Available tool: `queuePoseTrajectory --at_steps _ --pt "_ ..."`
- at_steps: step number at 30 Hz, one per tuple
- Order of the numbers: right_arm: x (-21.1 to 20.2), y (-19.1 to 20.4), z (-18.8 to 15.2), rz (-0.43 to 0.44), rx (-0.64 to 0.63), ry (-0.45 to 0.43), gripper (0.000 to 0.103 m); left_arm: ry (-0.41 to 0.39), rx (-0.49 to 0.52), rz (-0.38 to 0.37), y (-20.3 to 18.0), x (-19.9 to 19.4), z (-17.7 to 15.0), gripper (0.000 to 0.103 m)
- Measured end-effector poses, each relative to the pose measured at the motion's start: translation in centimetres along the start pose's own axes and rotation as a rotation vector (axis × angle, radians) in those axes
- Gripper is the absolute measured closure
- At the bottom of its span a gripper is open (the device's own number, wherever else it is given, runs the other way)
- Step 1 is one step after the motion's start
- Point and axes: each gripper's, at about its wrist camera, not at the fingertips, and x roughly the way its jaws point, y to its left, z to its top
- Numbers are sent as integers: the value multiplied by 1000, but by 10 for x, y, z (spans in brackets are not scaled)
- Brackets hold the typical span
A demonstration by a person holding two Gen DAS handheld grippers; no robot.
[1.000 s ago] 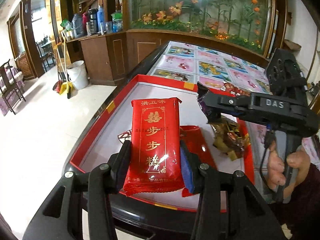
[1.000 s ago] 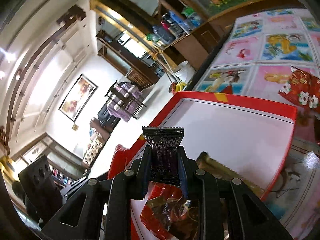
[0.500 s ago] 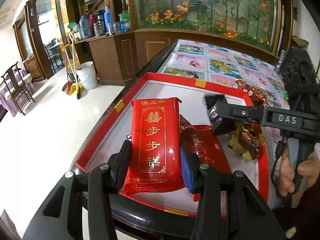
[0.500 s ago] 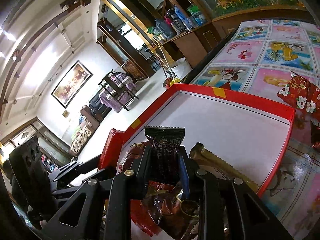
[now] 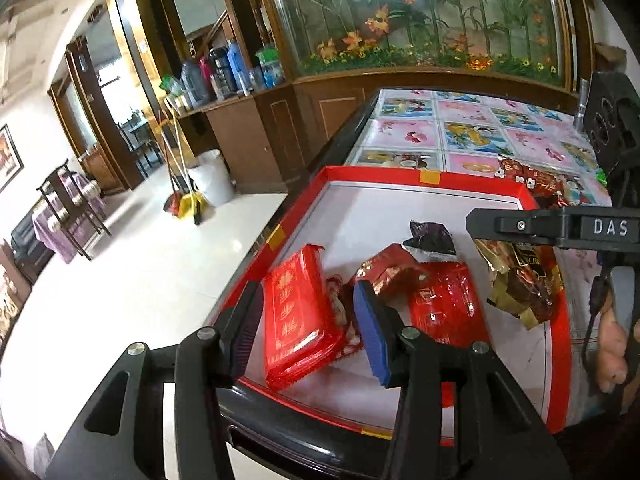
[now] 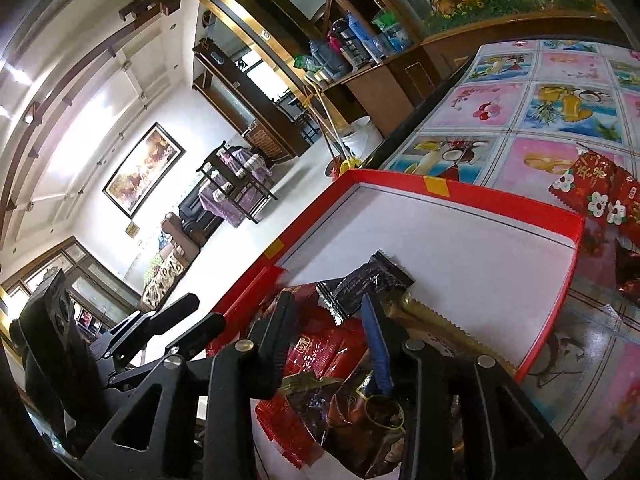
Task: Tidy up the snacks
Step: 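Carry both items over the tray and open both tools to release them, then move both open tools away from the tray toward the loose snacks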
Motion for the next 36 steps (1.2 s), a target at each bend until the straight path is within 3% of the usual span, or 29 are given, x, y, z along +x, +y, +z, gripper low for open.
queuePoseTrajectory --at_steps 2,8,18,30,36 --pt "-3 0 1 -3 9 -9 58 -2 4 8 -1 -1 1 54" --pt "-11 -1 3 10 24 -25 57 -1 10 22 -2 -2 2 54" --pt "-15 -4 6 15 48 -29 49 5 -3 43 -2 0 -1 40" --pt "-16 -3 6 13 50 -30 48 4 -6 39 0 0 -1 40" --pt "-16 -3 6 12 51 -29 47 27 -36 2 5 2 -2 40"
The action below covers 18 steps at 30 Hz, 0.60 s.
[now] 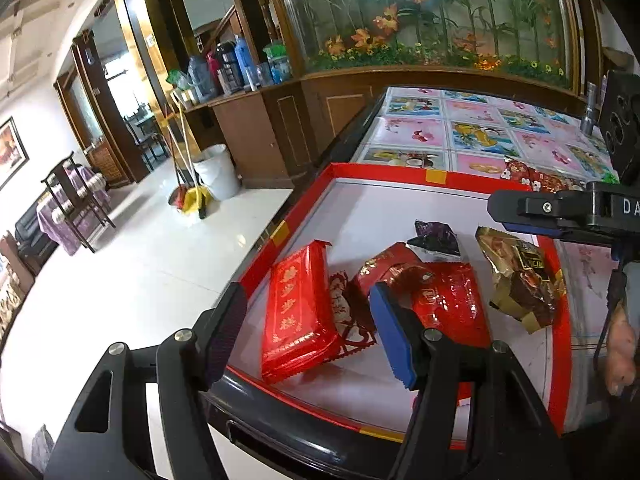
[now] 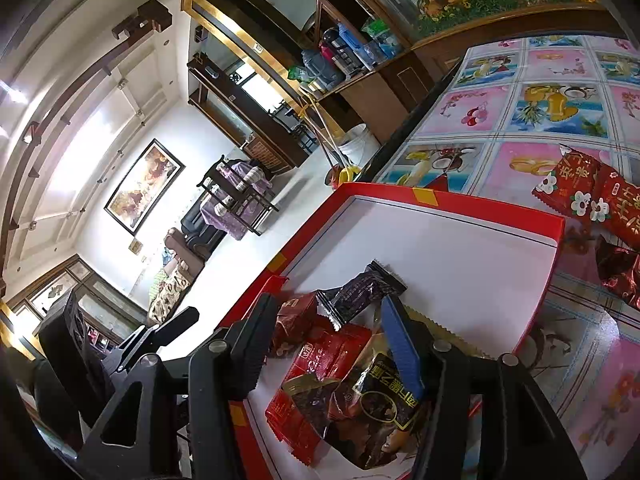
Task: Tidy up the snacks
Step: 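Move both open tools away from the tray toward the loose snacks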
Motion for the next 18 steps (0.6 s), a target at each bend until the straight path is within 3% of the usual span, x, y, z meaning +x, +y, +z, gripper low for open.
queuePoseTrajectory --at_steps 11,18 --pt "-5 0 3 -4 1 -18 45 41 -23 -2 5 8 1 40" --pt "-44 -15 18 -51 13 -126 42 6 17 5 -7 -3 21 39"
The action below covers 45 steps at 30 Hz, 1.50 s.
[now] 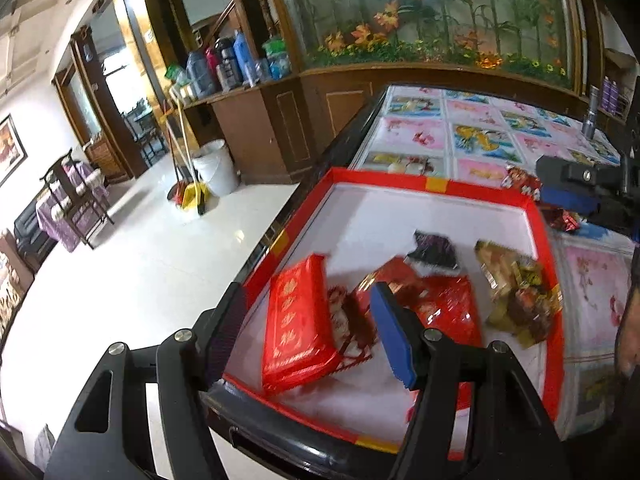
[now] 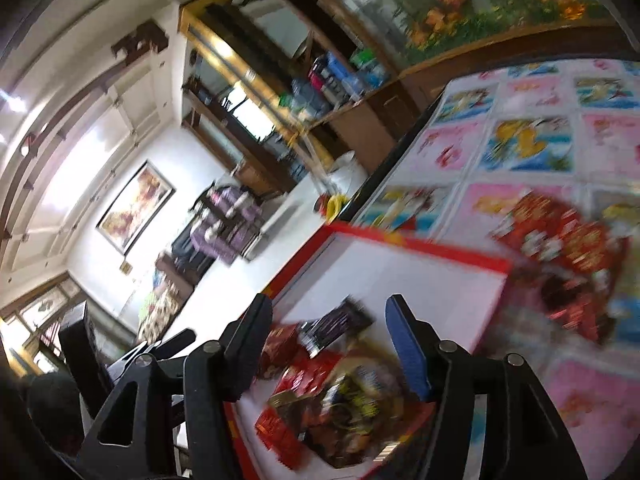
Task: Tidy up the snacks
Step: 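Move both open tools away from the tray toward the loose snacks, then grasp the green candy packet with the left tool while the right tool grasps the pink Lotso packet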
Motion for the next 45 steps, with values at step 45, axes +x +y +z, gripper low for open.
queuePoseTrajectory --at_steps 45 --pt "-306 -284 18 -685 560 -210 33 -19 489 -318 -323 2 91 23"
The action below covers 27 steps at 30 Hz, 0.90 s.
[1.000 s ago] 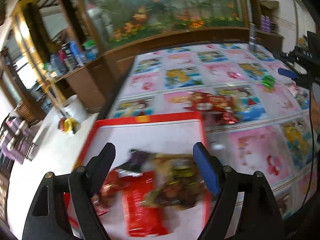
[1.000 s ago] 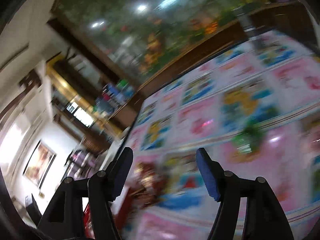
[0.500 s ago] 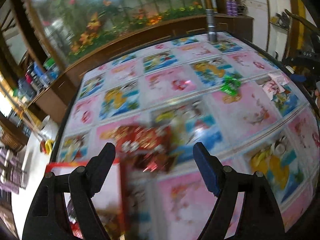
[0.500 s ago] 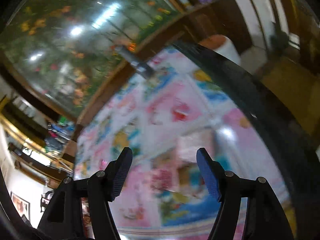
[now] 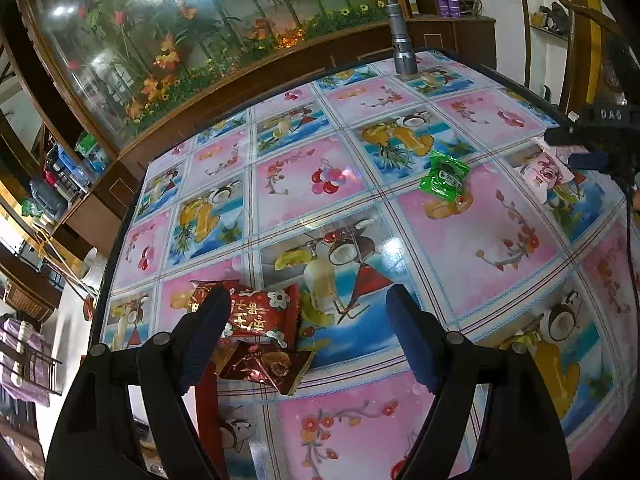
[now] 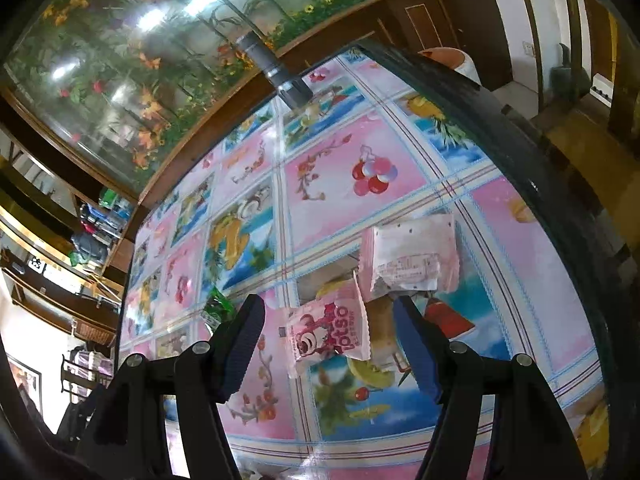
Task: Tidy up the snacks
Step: 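Grasp the green candy packet with the left tool while the right tool grasps the pink Lotso packet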
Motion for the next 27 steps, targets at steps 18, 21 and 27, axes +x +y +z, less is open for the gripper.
queuePoseTrajectory --at_steps 18,21,27 --pt "32 32 -15 -124 -168 27 33 -29 35 2 -4 5 12 23" --pt "38 48 -23 -206 -275 21 33 -46 64 -8 -13 16 26 23" --pt "48 64 -36 -329 -426 10 37 -34 126 -65 -43 45 56 23"
